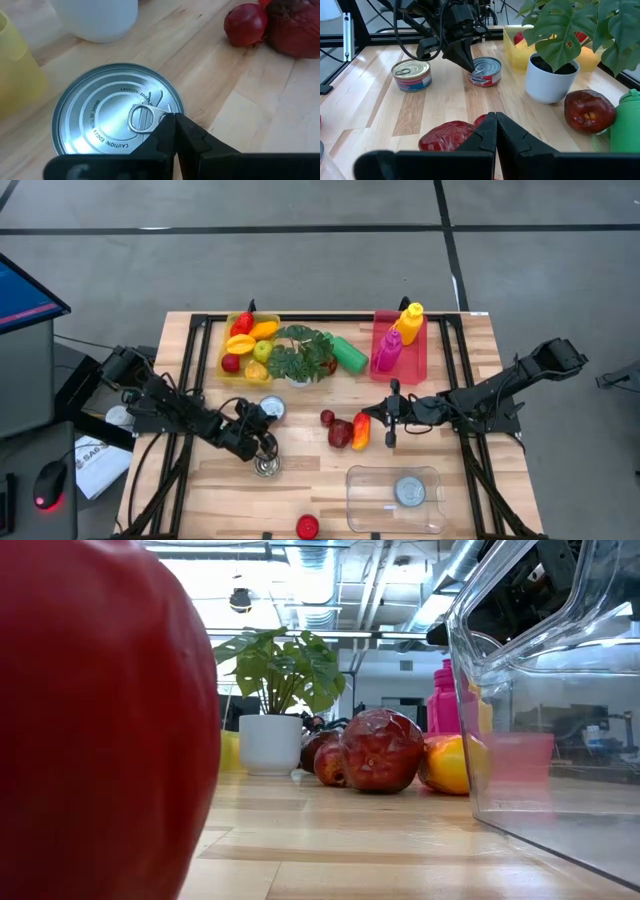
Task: Pick & Place Food Item
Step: Put the red tuna can into the transparent bin
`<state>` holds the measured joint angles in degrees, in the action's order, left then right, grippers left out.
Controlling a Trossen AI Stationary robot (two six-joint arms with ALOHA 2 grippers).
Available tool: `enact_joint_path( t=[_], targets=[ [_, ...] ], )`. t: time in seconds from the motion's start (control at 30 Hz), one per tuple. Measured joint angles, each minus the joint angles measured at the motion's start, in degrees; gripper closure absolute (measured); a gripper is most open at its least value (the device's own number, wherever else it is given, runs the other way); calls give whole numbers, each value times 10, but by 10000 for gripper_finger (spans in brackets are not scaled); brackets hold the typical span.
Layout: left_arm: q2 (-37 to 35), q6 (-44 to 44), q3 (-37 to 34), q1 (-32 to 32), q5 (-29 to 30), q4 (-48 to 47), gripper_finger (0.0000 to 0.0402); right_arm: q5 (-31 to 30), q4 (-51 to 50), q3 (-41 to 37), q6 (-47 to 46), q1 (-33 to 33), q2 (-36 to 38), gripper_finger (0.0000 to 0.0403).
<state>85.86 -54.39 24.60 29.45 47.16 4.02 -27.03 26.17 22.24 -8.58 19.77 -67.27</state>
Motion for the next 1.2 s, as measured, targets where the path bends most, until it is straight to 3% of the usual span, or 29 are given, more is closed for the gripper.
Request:
enact_joint_path(
  t=[0.8,1.03,1.2],
  targets=[
    [6,30,-1,63,26,0,402,0,0,0,0,0,0,403],
    [-4,32,-1,53,69,35,402,0,0,0,0,0,0,403],
    [-3,32,-1,26,21,86,402,0,0,0,0,0,0,403]
  ],
)
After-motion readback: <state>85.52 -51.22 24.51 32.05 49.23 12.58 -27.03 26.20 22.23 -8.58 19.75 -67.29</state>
